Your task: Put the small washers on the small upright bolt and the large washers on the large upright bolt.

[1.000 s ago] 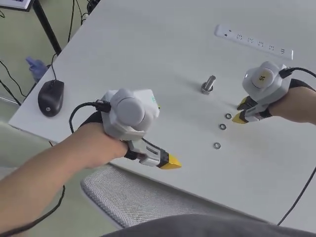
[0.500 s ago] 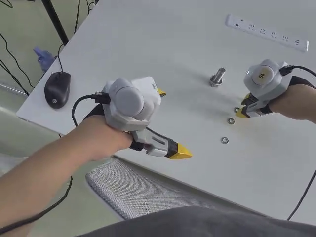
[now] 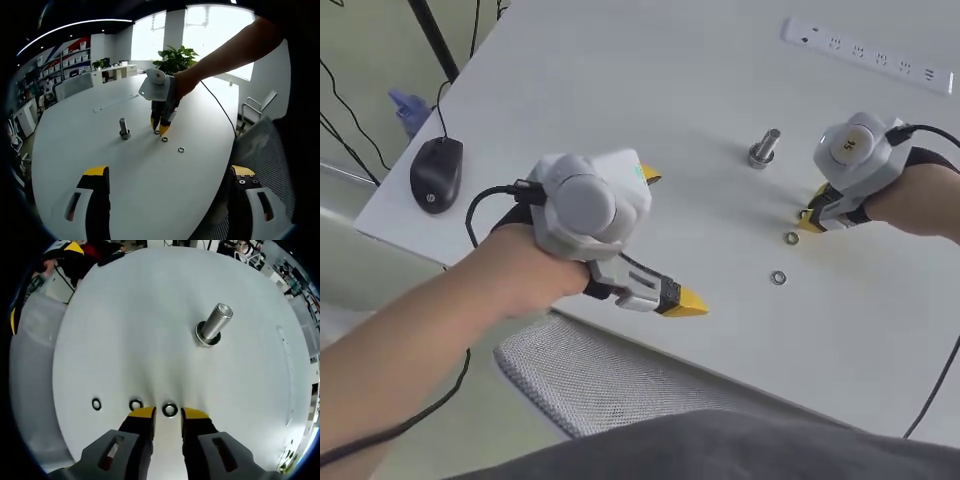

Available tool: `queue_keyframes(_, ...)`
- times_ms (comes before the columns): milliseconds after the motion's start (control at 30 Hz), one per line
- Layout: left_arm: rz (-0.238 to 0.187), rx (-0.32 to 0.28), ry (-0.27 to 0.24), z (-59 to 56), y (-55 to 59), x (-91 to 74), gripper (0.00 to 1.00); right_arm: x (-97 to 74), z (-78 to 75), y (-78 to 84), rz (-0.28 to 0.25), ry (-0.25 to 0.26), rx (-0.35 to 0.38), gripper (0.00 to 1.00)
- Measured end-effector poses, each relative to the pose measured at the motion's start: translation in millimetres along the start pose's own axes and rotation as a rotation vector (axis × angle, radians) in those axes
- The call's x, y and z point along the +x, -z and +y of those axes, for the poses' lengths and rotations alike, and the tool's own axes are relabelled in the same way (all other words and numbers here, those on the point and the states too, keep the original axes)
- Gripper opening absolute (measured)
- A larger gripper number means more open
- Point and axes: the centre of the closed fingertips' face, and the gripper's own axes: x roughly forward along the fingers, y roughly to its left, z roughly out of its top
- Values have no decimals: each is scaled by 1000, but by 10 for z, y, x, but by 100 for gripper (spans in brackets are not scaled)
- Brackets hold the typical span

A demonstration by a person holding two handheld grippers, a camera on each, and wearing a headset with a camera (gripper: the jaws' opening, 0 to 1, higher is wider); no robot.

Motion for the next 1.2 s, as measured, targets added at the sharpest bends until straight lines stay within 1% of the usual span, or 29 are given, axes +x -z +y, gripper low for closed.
queue_keyframes(33,-6,-8,-3,7,-13,-3,100,17,-24,5,1,-1,0,21)
queue_keyframes(67,-3,-10,4,7,-2,0,99,28,-40,10,4,0,1,20)
queue_keyframes(133,7,3,7,-8,16,10,99,21,-28,18,11,1,-4,18)
queue_keyframes(267,18,7,7,-22,45,9,97,43,-31,20,7,7,-5,16)
queue_keyframes(300,17,0,6,-23,47,7,96,34,-4,21,9,10,-23,16)
queue_keyframes(333,15,-4,6,-23,46,3,96,35,0,19,8,12,-25,15)
queue_keyframes(433,2,-25,5,-27,17,-20,93,16,15,7,15,16,-19,15)
queue_keyframes(500,-15,-30,7,-32,-20,-33,91,10,17,-2,21,12,-5,15)
queue_keyframes(600,-1,-29,2,-18,4,-36,90,0,24,-12,32,6,9,15)
queue_keyframes(700,-4,-32,2,-23,1,-45,89,-7,28,-20,50,7,34,14)
queue_keyframes(833,17,-34,7,-57,54,-45,87,-11,47,-23,73,16,30,14)
queue_keyframes(900,22,-31,12,-75,74,-41,85,-20,41,-15,71,16,31,14)
queue_keyframes(967,27,-29,15,-91,81,-37,85,-26,36,-8,55,14,41,14)
queue_keyframes(1033,31,-27,16,-102,79,-41,84,-31,38,-2,39,14,36,14)
queue_keyframes(1133,36,-23,16,-104,75,-45,83,-34,44,-4,29,17,35,13)
queue_keyframes(1200,42,-23,14,-98,78,-46,83,-40,58,11,27,10,41,13)
